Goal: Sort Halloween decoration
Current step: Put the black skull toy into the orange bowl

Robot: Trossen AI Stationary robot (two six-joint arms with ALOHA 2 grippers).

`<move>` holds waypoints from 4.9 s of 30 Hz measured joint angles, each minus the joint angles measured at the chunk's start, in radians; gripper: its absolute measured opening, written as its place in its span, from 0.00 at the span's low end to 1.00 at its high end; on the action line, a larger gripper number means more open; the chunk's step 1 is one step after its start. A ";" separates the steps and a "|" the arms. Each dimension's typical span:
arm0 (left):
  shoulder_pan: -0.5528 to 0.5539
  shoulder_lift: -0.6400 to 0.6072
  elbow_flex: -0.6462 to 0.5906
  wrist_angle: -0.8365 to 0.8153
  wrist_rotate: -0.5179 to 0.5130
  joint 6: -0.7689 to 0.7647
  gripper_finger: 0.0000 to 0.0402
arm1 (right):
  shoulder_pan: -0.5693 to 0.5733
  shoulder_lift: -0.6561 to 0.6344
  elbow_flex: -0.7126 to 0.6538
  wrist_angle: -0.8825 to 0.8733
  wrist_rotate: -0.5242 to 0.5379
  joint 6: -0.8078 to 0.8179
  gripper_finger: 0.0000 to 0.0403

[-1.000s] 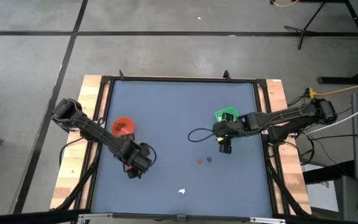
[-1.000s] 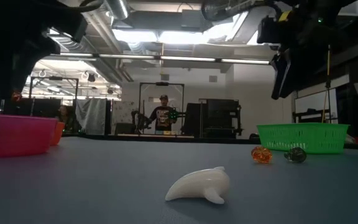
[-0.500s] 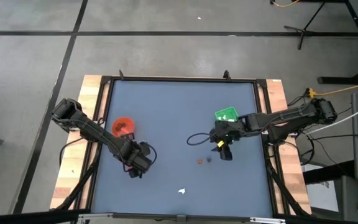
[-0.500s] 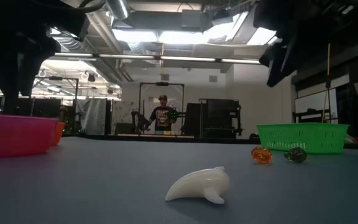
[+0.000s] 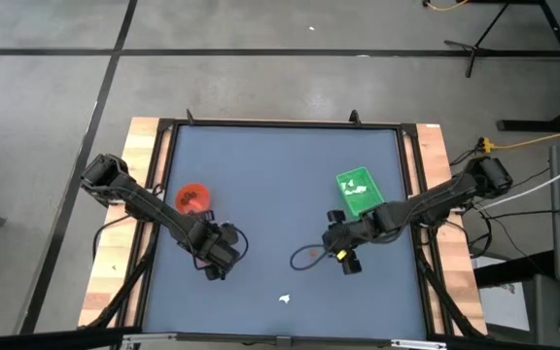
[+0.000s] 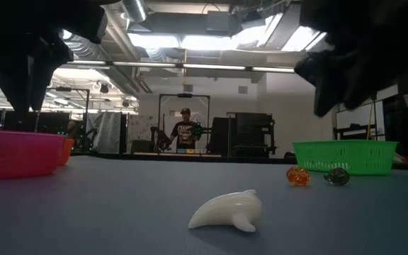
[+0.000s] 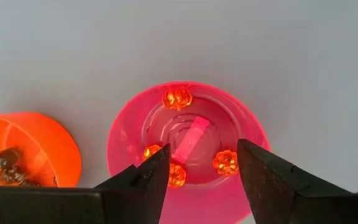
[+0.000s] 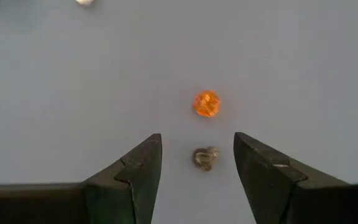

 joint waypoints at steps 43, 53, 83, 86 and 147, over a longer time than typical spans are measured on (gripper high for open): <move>0.000 0.000 0.000 0.006 0.000 0.002 0.42 | 0.003 0.260 0.001 0.022 0.055 0.001 0.25; 0.000 0.000 0.000 0.006 0.000 0.002 0.42 | 0.002 0.261 0.000 0.032 0.041 0.000 0.24; -0.026 -0.153 0.001 0.080 -0.317 0.002 0.42 | -0.148 0.262 0.362 0.040 0.113 -0.153 0.24; -0.010 -0.151 0.001 0.128 -0.375 0.024 0.42 | -0.168 0.261 0.396 0.050 0.113 -0.151 0.24; -0.017 -0.151 0.000 0.779 -0.713 0.913 0.42 | -0.315 0.260 0.517 0.344 -0.485 0.530 0.24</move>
